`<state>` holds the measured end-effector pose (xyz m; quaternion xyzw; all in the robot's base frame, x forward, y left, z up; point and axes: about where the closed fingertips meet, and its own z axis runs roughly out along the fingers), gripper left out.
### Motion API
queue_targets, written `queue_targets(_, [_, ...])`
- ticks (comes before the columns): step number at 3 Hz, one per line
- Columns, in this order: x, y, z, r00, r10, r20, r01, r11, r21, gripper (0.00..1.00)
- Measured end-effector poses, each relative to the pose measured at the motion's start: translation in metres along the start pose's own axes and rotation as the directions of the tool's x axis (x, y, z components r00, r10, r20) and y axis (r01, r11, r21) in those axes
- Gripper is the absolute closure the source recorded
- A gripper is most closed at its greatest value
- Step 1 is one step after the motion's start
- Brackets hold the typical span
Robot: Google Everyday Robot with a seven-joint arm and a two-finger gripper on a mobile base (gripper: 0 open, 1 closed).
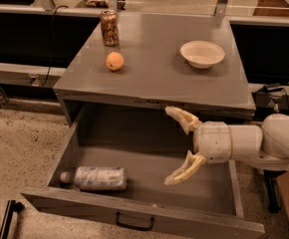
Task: Place blue plastic bottle into top drawer
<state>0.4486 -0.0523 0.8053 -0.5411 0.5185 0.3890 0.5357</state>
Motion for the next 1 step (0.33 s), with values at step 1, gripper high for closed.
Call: queue_targets(1, [-0.0034,0.0009,-0.0021,1.0,-0.004,0.007,0.004,1.0,0.003,0.0])
